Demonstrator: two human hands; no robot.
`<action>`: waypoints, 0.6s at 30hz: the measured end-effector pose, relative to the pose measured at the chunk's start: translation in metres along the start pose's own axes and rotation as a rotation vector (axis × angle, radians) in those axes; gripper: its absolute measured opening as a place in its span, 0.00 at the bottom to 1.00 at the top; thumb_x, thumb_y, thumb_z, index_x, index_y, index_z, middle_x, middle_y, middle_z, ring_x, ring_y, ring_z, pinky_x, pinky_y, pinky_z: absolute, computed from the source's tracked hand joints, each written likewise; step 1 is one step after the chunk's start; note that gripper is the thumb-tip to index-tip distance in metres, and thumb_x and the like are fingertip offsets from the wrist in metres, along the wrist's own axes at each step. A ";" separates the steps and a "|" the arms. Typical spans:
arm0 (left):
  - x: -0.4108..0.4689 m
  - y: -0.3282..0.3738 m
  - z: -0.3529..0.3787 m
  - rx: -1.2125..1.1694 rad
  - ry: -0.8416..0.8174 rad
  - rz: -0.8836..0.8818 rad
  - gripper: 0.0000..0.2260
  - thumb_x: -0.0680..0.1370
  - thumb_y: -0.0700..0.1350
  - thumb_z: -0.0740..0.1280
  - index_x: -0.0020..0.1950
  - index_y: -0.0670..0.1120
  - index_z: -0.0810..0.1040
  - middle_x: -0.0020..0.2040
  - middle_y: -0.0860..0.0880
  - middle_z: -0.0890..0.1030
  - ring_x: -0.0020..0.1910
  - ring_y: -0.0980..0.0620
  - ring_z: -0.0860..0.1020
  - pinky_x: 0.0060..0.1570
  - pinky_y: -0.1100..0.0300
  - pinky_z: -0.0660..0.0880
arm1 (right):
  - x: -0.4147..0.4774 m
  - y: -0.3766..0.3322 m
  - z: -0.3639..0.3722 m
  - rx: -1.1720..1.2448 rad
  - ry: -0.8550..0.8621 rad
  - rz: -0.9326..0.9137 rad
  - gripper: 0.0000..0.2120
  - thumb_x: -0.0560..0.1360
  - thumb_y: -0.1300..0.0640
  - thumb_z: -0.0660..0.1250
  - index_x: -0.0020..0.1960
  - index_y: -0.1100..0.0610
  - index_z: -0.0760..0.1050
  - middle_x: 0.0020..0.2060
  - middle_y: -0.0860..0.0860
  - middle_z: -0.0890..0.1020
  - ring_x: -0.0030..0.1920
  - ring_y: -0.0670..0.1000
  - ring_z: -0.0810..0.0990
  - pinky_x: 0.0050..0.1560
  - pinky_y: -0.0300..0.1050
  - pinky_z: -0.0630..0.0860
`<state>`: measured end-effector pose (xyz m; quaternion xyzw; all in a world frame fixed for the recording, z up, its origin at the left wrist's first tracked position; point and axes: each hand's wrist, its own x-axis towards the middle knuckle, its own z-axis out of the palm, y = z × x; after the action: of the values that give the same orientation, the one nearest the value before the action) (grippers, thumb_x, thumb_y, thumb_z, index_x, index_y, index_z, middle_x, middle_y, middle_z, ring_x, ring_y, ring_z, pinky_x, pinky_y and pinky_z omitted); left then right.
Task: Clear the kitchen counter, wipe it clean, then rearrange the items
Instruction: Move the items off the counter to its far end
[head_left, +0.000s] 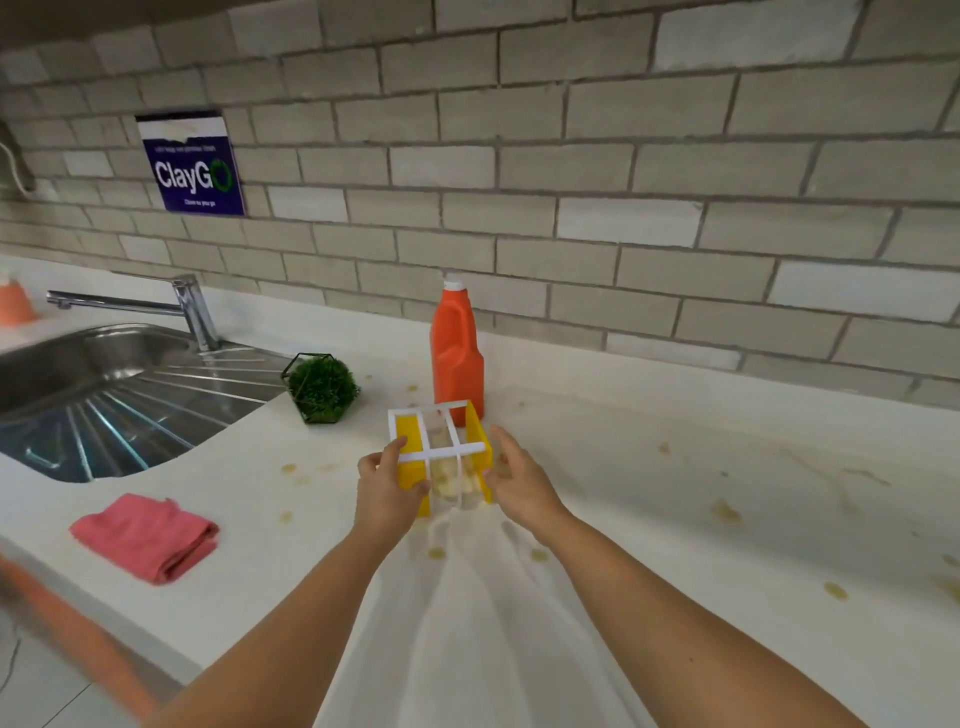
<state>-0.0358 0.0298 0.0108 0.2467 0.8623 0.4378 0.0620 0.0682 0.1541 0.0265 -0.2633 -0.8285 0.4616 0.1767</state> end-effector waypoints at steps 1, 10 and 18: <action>0.004 -0.003 0.000 0.024 -0.029 0.017 0.26 0.76 0.42 0.67 0.72 0.49 0.64 0.63 0.41 0.66 0.54 0.45 0.73 0.59 0.57 0.69 | 0.004 -0.002 0.003 -0.003 -0.007 -0.012 0.28 0.78 0.61 0.59 0.75 0.48 0.57 0.70 0.52 0.68 0.69 0.53 0.68 0.67 0.50 0.68; 0.029 -0.015 -0.010 -0.051 -0.034 0.128 0.12 0.74 0.40 0.69 0.56 0.44 0.74 0.48 0.47 0.77 0.40 0.48 0.74 0.35 0.63 0.68 | 0.019 -0.005 0.016 -0.036 0.071 -0.006 0.24 0.78 0.61 0.59 0.73 0.51 0.62 0.67 0.53 0.72 0.66 0.54 0.72 0.66 0.45 0.68; 0.031 0.015 -0.003 -0.388 -0.191 0.124 0.07 0.74 0.39 0.69 0.49 0.46 0.73 0.39 0.50 0.74 0.35 0.50 0.75 0.35 0.61 0.76 | 0.005 -0.013 -0.021 0.078 0.321 -0.005 0.23 0.75 0.62 0.65 0.69 0.56 0.68 0.61 0.54 0.76 0.58 0.52 0.75 0.63 0.45 0.71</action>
<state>-0.0580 0.0498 0.0279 0.3231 0.7352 0.5733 0.1626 0.0717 0.1654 0.0490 -0.3246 -0.7716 0.4451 0.3181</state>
